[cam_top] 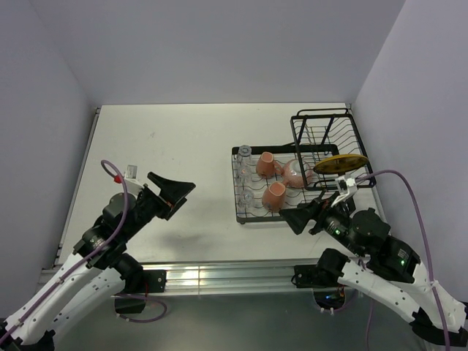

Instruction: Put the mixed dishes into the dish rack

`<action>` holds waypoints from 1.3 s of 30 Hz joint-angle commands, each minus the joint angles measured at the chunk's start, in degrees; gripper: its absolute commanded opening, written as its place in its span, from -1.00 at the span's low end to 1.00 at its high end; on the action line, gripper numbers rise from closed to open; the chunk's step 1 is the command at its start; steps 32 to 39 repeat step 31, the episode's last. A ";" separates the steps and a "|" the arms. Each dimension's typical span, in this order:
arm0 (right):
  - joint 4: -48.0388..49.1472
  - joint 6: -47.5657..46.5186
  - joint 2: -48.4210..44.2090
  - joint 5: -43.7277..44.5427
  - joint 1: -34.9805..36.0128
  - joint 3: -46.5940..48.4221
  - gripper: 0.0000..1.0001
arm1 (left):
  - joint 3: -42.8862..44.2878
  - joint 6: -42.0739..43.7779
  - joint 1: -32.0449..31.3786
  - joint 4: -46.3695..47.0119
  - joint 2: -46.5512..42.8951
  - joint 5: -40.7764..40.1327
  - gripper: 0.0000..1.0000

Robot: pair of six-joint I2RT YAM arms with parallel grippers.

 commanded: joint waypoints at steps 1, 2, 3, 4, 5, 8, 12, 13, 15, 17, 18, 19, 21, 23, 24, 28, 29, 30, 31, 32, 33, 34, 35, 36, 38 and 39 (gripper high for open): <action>4.93 1.12 -3.57 -2.70 0.27 -4.66 1.00 | -1.52 -0.83 0.20 5.01 -0.48 2.16 0.98; 5.64 1.65 -5.67 -3.32 0.27 -5.99 0.99 | -1.88 -0.74 0.29 5.53 -0.65 2.34 0.99; 6.35 2.27 -6.82 -3.76 0.36 -7.13 0.99 | -2.23 -0.83 0.29 6.41 -0.83 2.52 0.99; 7.48 3.41 -7.79 -4.55 0.27 -9.41 0.99 | -2.84 -0.92 0.20 6.76 -1.09 2.61 0.99; 8.10 3.68 -9.54 -5.08 0.27 -10.39 0.99 | -3.19 -1.01 0.20 7.12 -1.79 2.61 0.99; 10.48 4.91 -11.66 -7.45 0.27 -13.03 0.99 | -4.69 -1.62 0.29 8.17 -3.55 2.43 0.99; 14.17 5.96 -12.28 -11.50 0.27 -16.37 0.99 | -6.89 -3.72 0.29 8.35 -5.84 2.87 0.98; 15.91 6.84 -12.46 -11.94 0.36 -18.29 0.99 | -7.85 -3.99 0.29 8.44 -6.28 2.87 0.99; 18.03 8.07 -13.60 -13.86 0.27 -21.45 0.99 | -9.17 -4.78 0.29 8.96 -7.68 2.96 0.98; 21.11 10.26 -15.87 -14.40 0.27 -23.57 0.99 | -10.05 -4.87 0.29 9.58 -9.00 2.87 0.99; 21.99 10.88 -16.41 -14.58 0.27 -25.50 0.99 | -10.75 -5.22 0.29 9.49 -9.35 2.96 0.98; 23.04 11.76 -17.02 -14.67 0.27 -26.30 0.99 | -11.19 -5.40 0.29 9.49 -9.71 2.96 0.98; 23.40 12.47 -17.38 -14.49 0.27 -27.44 0.99 | -11.98 -6.01 0.29 9.14 -10.76 4.01 0.99; 23.14 13.00 -17.99 -14.49 0.27 -28.68 0.99 | -12.34 -6.28 0.20 8.79 -11.64 4.10 0.99; 22.10 13.43 -18.34 -14.14 0.36 -28.85 0.99 | -12.51 -6.28 0.20 8.44 -11.99 4.10 0.99; 17.62 13.96 -21.59 -8.88 0.27 -28.42 0.99 | -12.69 -6.19 0.29 7.21 -12.96 4.10 0.99; 16.91 13.96 -22.03 -8.17 0.27 -28.50 0.99 | -12.78 -6.19 0.29 7.03 -13.22 4.10 0.98; 16.12 14.05 -22.47 -7.64 0.27 -28.42 0.99 | -13.30 -6.45 0.29 7.03 -13.22 4.28 0.98; 15.24 14.05 -22.65 -7.20 0.27 -28.42 0.99 | -13.57 -6.63 0.29 7.38 -13.40 4.54 0.99; 15.24 14.05 -22.65 -7.20 0.27 -28.42 0.99 | -13.57 -6.63 0.29 7.38 -13.40 4.54 0.99; 15.24 14.05 -22.65 -7.20 0.27 -28.42 0.99 | -13.57 -6.63 0.29 7.38 -13.40 4.54 0.99; 15.24 14.05 -22.65 -7.20 0.27 -28.42 0.99 | -13.57 -6.63 0.29 7.38 -13.40 4.54 0.99; 15.24 14.05 -22.65 -7.20 0.27 -28.42 0.99 | -13.57 -6.63 0.29 7.38 -13.40 4.54 0.99; 15.24 14.05 -22.65 -7.20 0.27 -28.42 0.99 | -13.57 -6.63 0.29 7.38 -13.40 4.54 0.99; 15.24 14.05 -22.65 -7.20 0.27 -28.42 0.99 | -13.57 -6.63 0.29 7.38 -13.40 4.54 0.99; 15.24 14.05 -22.65 -7.20 0.27 -28.42 0.99 | -13.57 -6.63 0.29 7.38 -13.40 4.54 0.99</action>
